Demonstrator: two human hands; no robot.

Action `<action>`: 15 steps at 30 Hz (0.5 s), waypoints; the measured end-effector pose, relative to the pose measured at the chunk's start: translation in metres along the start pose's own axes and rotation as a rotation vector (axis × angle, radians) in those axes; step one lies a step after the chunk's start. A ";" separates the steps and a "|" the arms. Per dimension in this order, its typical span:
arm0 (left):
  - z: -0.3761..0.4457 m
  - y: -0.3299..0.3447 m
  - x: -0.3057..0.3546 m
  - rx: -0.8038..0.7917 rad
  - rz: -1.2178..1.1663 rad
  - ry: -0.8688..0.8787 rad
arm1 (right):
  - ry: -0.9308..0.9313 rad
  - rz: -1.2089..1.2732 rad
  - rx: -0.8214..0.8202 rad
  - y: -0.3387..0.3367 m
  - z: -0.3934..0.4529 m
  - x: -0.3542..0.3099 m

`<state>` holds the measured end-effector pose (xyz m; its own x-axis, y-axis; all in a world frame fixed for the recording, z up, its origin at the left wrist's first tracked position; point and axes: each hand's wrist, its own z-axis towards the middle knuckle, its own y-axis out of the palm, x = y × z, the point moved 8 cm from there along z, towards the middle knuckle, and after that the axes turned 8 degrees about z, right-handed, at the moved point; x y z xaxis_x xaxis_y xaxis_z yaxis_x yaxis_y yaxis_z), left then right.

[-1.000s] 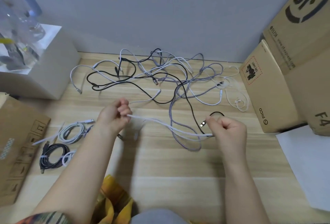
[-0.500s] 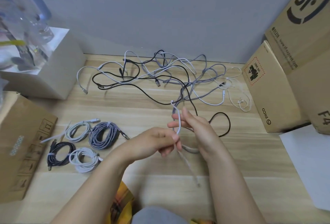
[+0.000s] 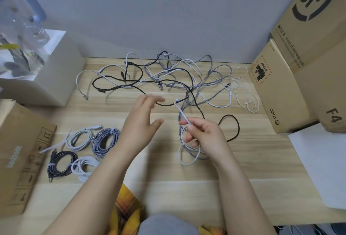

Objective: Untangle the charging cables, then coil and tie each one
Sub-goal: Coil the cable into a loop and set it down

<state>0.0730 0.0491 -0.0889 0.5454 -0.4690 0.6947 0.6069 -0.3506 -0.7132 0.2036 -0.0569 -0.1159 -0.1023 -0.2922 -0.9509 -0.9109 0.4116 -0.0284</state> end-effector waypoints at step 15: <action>0.041 0.018 0.006 0.113 0.044 0.217 | -0.049 -0.100 0.088 -0.006 0.003 0.006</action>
<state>0.1104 0.0732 -0.0938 0.4436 -0.6490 0.6181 0.6529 -0.2385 -0.7189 0.2095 -0.0583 -0.1230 0.0087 -0.2936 -0.9559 -0.8769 0.4572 -0.1484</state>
